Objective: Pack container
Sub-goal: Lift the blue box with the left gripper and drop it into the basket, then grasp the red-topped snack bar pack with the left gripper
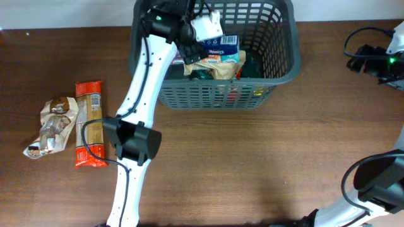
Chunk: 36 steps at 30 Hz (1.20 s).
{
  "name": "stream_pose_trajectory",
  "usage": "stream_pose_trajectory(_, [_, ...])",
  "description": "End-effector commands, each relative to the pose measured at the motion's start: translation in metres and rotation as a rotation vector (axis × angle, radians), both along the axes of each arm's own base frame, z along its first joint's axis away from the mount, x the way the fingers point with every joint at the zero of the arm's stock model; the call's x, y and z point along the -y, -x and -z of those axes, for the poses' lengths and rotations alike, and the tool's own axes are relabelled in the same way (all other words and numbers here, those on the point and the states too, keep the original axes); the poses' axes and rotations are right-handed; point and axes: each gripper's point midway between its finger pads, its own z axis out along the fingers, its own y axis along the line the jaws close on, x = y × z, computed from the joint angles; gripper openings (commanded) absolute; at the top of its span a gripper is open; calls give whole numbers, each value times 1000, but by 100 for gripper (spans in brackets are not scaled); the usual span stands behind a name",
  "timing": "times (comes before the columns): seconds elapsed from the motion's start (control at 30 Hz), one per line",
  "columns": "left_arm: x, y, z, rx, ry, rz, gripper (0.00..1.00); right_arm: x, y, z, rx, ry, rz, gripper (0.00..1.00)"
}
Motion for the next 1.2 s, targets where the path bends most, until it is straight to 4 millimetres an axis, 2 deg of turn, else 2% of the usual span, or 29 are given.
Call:
stream_pose_trajectory(0.0, [-51, 19, -115, 205, 52, -256, 99, -2, 1, -6, 14, -2, 4, 99])
stream_pose_trajectory(0.1, [-85, 51, -175, 285, 102, -307, 99, -2, 1, -6, 14, -2, 4, 99])
stream_pose_trajectory(0.2, [-134, 86, -217, 330, 156, -430, 99, -2, 1, -6, 14, -2, 4, 99])
stream_pose_trajectory(0.23, [-179, 110, -231, 327, 218, -594, 99, -2, 1, -6, 14, -2, 4, 99])
stream_pose_trajectory(0.3, [-212, 118, -231, 311, 281, -745, 100, -2, 1, -6, 14, -2, 4, 99])
stream_pose_trajectory(0.37, [-247, 127, -218, 258, 329, -914, 94, -2, 1, -6, 14, -2, 4, 99])
stream_pose_trajectory(0.4, [-265, 131, -204, 210, 341, -1006, 90, -2, 1, -6, 14, -2, 4, 99])
stream_pose_trajectory(0.43, [-288, 139, -182, 129, 343, -1127, 80, -2, 1, -6, 14, -2, 4, 99])
stream_pose_trajectory(0.53, [-327, 149, -121, -74, 329, -1352, 79, -2, 1, -6, 14, -2, 4, 99])
stream_pose_trajectory(0.6, [-336, 149, -65, -264, 310, -1397, 80, -2, 1, -6, 14, -2, 4, 99])
stream_pose_trajectory(0.67, [-342, 150, -19, -384, 263, -1427, 84, -2, 1, -6, 14, -2, 4, 99])
stream_pose_trajectory(0.83, [-344, 145, 93, -576, 173, -1444, 87, -2, 1, -6, 14, -2, 4, 99])
stream_pose_trajectory(0.87, [-344, 147, 109, -602, 158, -1446, 93, -2, 1, -6, 14, -2, 4, 99])
stream_pose_trajectory(1.0, [-349, 156, 158, -649, 87, -1462, 95, -2, 1, -6, 14, -2, 4, 99])
stream_pose_trajectory(1.07, [-353, 159, 176, -640, 59, -1471, 97, -2, 1, -6, 14, -2, 4, 99])
stream_pose_trajectory(1.17, [-355, 159, 194, -623, 62, -1474, 99, -2, 1, -6, 14, -2, 4, 99])
